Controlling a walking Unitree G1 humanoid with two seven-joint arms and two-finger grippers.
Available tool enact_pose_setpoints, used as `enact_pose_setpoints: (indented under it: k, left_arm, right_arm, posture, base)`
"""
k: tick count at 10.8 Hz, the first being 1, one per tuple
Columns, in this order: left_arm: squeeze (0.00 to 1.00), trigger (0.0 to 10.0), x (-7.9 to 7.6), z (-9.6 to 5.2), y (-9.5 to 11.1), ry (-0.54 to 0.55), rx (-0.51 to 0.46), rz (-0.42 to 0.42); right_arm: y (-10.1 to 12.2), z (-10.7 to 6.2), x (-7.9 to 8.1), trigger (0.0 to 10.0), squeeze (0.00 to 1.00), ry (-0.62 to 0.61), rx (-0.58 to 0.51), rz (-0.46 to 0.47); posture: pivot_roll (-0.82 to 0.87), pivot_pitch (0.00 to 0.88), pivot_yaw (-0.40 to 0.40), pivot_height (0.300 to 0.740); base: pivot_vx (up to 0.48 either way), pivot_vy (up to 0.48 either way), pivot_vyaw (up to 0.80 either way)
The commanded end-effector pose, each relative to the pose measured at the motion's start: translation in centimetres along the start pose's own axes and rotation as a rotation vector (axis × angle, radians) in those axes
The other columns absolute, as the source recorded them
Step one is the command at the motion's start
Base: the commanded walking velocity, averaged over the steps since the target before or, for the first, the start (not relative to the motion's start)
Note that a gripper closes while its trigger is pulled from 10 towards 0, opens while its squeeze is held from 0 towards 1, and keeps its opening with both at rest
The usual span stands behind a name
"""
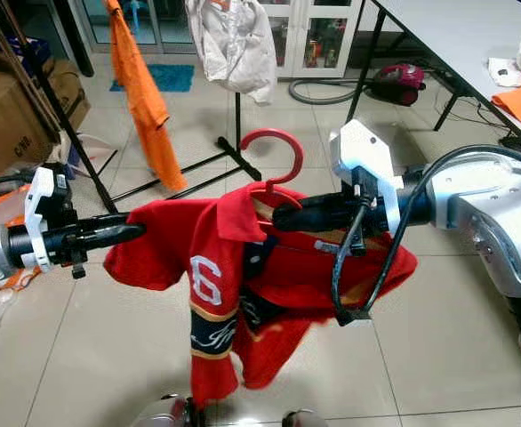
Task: Hang hanger
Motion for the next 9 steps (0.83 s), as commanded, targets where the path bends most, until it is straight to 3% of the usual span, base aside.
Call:
enact_pose_setpoints:
  k: [1,3,7,9]
  left_arm:
    - [0.0,0.0,0.0,-0.2,-0.3,-0.002,0.001,-0.017]
    - [0.0,0.0,-0.1,0.0,-0.6,-0.006,-0.005,-0.026]
    - [0.0,0.0,0.1,-0.5,-1.9,0.063,-0.016,-0.025]
    - [0.0,0.0,0.2,-0.8,-1.5,0.085,-0.038,-0.018]
  right_arm:
    - [0.9,-0.1,0.2,10.0,0.0,0.002,-0.029,-0.036]
    - [0.9,0.6,0.5,10.0,0.0,0.002,-0.054,-0.025]
    - [-1.5,2.7,1.5,10.0,0.0,-0.021,-0.04,0.0]
    - [-2.2,3.4,1.5,10.0,0.0,-0.057,-0.051,0.019]
  posture:
    - [-0.07,0.096,0.022,0.74]
    - [-0.07,0.097,0.03,0.74]
    - [-0.05,0.11,0.042,0.74]
    - [-0.04,0.113,0.042,0.74]
  base:
    - [0.0,0.0,0.0]
    - [0.0,0.0,0.0]
    - [0.0,0.0,0.0]
    - [0.0,0.0,0.0]
Point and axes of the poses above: a point about 5 cm out from each wrist's last joint towards the gripper, its own z axis pointing out of the wrist towards the gripper, its own y axis along the axis of the wrist's last joint, x = y × z, the point moved 4 cm from there along z, pointing out of the wrist towards the gripper
